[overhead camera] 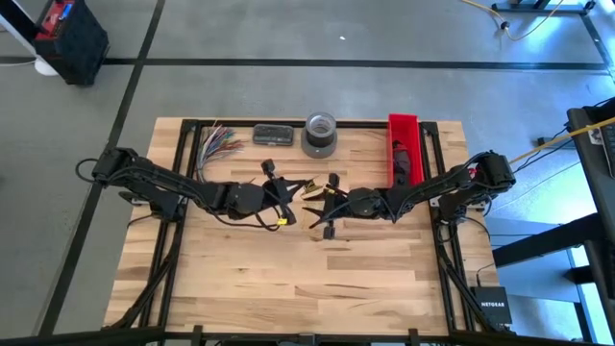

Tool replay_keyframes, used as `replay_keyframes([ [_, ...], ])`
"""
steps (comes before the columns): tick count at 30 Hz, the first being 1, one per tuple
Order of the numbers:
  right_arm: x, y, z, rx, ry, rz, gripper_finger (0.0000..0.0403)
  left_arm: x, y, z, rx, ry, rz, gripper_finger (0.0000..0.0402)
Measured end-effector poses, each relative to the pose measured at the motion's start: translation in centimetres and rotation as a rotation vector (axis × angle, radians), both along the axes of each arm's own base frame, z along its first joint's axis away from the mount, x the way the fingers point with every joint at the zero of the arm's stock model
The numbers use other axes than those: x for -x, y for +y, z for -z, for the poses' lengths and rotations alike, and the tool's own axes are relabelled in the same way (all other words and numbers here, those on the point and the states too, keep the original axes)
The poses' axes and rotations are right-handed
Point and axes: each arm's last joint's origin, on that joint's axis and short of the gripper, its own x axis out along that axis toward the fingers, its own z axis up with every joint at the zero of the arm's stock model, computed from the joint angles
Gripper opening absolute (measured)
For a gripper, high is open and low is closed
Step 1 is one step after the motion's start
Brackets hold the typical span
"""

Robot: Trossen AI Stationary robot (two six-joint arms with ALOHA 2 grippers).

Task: Coil cords
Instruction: Coil the yellow wire into the black spool

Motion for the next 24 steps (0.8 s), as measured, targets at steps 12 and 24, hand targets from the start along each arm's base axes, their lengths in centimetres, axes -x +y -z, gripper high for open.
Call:
replay_keyframes([
  [12, 0.0, 0.0, 0.0, 0.066, 0.008, -0.017, 0.0017, 0.0, 0.0, 0.0, -0.016, 0.013, 0.007, 0.0001],
  [24, -0.1, 0.1, -0.2, 0.049, -0.005, -0.042, 0.0006, 0.0, -1.1, -1.1, -0.014, -0.097, 0.050, 0.0001],
])
